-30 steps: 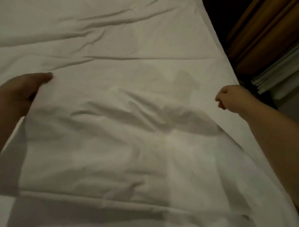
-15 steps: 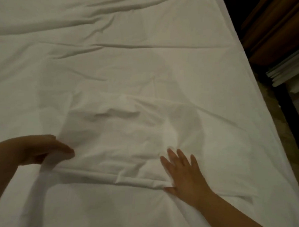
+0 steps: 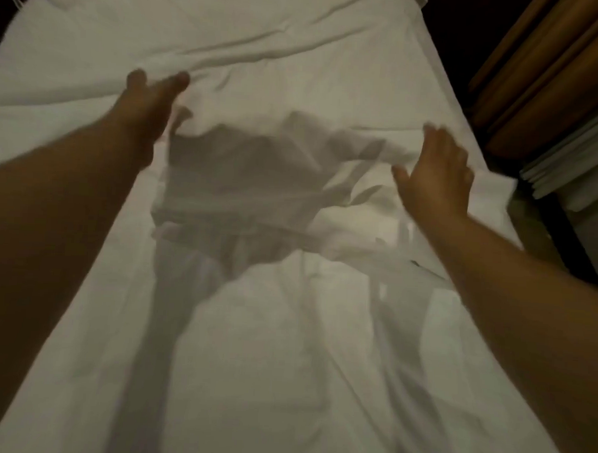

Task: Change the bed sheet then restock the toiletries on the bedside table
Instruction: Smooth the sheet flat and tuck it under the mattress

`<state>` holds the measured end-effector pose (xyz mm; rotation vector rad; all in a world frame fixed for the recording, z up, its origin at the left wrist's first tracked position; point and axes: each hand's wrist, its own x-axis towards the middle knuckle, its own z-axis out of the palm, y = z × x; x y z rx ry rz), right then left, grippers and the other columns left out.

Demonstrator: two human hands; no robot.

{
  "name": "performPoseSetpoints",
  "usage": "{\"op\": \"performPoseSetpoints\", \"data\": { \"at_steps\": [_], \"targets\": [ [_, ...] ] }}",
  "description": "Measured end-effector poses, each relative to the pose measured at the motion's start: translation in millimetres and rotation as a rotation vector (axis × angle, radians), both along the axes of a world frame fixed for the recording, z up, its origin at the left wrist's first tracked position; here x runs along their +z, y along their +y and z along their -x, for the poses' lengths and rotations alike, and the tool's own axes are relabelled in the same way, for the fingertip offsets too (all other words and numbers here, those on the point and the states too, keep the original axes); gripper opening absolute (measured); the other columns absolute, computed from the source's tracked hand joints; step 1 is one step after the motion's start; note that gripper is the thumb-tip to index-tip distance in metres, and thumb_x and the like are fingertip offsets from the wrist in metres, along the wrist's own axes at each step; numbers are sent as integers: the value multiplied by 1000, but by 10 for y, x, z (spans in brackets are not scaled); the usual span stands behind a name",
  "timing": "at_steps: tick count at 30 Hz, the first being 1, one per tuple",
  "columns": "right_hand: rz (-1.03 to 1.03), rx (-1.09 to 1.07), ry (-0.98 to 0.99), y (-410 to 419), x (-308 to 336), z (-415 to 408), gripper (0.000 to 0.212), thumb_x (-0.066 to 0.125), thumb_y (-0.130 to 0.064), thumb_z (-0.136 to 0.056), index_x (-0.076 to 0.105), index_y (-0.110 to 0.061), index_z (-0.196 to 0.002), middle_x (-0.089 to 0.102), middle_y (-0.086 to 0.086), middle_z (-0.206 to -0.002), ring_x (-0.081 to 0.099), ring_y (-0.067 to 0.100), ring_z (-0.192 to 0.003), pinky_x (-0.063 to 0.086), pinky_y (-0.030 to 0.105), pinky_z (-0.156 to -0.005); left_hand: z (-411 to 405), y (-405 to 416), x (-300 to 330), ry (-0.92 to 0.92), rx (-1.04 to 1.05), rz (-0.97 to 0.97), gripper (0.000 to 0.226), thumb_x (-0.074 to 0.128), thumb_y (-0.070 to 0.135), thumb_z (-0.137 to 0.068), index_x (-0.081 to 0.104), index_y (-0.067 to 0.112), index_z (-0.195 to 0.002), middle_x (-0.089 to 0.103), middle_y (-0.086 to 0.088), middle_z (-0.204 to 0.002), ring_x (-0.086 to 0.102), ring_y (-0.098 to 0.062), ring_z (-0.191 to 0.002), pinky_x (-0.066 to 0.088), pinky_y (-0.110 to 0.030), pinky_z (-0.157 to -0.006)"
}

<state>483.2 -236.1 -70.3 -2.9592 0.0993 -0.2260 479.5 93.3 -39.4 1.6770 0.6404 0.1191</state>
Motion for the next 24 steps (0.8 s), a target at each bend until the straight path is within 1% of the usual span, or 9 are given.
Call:
{"op": "performPoseSetpoints", "data": {
  "at_steps": [2,5,9,12,14,16,18,21,24],
  "targets": [
    [-58,-58,35,-150,-205,160,66,52,-34,-94,19,-14,-149,16,11,-156,20,31,-139,19,42,-111,-25,89,-156,10,36,59,76,56,57,-85,28,22,-146,41,-2,-140,49,-17,-115,39,-36,-94],
    [-160,-268,157,-473,-643,422,66,55,-36,-92,27,-9,-145,23,15,-152,27,35,-136,28,46,-108,146,208,-635,205,-58,116,68,60,51,-85,39,16,-140,51,-3,-109,50,-21,-91,38,-37,-79],
    [-469,-696,277,-757,-934,452,78,62,-40,-87,25,-3,-143,31,20,-145,36,41,-128,37,52,-101,185,104,-1112,330,-148,-15,83,65,40,-85,18,15,-149,33,-9,-148,40,-28,-126,33,-43,-104],
    [-714,-860,276,-853,-986,327,76,62,-35,-88,22,2,-141,38,23,-139,43,41,-122,42,42,-91,39,8,-1256,418,-88,-243,93,69,40,-83,12,9,-150,24,-17,-152,32,-38,-135,32,-48,-109],
    [-673,-886,241,-840,-985,246,65,60,-26,-88,27,2,-137,46,24,-132,47,40,-118,40,38,-89,-51,-19,-1341,528,39,-367,95,70,43,-81,16,1,-146,30,-24,-146,36,-43,-131,35,-52,-106],
    [-338,-791,176,-772,-966,174,56,56,-21,-87,33,-3,-135,47,23,-131,43,40,-121,34,45,-99,-115,-72,-1390,552,268,-200,93,74,46,-75,24,0,-140,43,-22,-135,50,-40,-118,43,-51,-99],
    [-52,-534,24,-669,-933,137,53,56,-22,-88,39,-7,-135,38,21,-141,34,38,-127,25,47,-103,-129,-148,-1450,464,432,66,66,74,39,-77,38,7,-122,52,-10,-109,59,-25,-92,52,-40,-89],
    [-59,-106,-194,-323,-916,240,40,52,-30,-85,58,-5,-116,53,22,-125,49,39,-113,35,44,-92,-46,-347,-1620,430,421,225,17,64,29,-87,54,21,-98,49,-2,-101,52,-21,-90,51,-36,-92],
    [-368,-84,75,105,-1101,579,40,42,-35,-92,60,-5,-72,64,18,-74,58,32,-68,39,34,-59,23,-589,-1664,346,437,359,40,57,22,-91,51,16,-131,52,-2,-131,53,-21,-116,44,-31,-94]
  ]
}}
